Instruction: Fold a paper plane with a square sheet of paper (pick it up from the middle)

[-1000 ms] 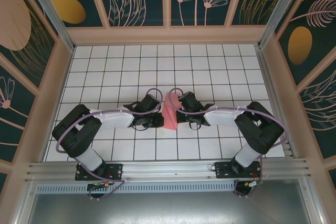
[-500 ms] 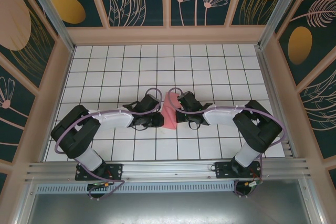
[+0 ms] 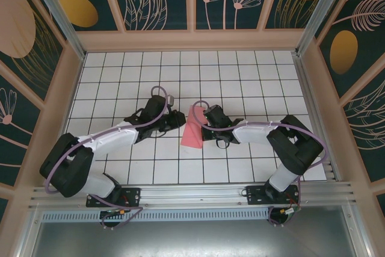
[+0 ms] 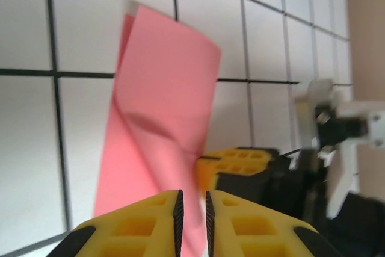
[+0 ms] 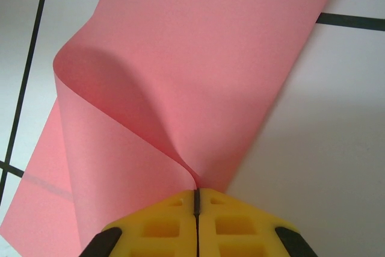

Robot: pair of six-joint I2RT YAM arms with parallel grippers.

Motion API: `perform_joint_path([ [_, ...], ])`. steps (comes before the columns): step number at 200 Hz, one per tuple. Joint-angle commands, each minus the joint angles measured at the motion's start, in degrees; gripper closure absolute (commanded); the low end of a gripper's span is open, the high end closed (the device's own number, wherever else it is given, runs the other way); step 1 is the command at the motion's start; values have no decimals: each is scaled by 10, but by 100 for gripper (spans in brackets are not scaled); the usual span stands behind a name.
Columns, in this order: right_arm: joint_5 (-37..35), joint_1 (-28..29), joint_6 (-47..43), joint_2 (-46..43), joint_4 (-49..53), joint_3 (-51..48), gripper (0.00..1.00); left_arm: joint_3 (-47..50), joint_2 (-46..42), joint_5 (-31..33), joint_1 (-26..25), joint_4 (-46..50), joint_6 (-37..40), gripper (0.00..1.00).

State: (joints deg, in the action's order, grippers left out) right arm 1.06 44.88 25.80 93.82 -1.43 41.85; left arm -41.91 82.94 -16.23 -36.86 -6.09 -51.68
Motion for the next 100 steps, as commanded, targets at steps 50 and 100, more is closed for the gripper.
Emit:
perform_joint_path([
  [50,0,4,2,10,1,-14,92,8,107,-141,2,-196,-96,79],
  [100,0,4,2,10,1,-16,92,6,145,-148,1,-204,-89,78],
])
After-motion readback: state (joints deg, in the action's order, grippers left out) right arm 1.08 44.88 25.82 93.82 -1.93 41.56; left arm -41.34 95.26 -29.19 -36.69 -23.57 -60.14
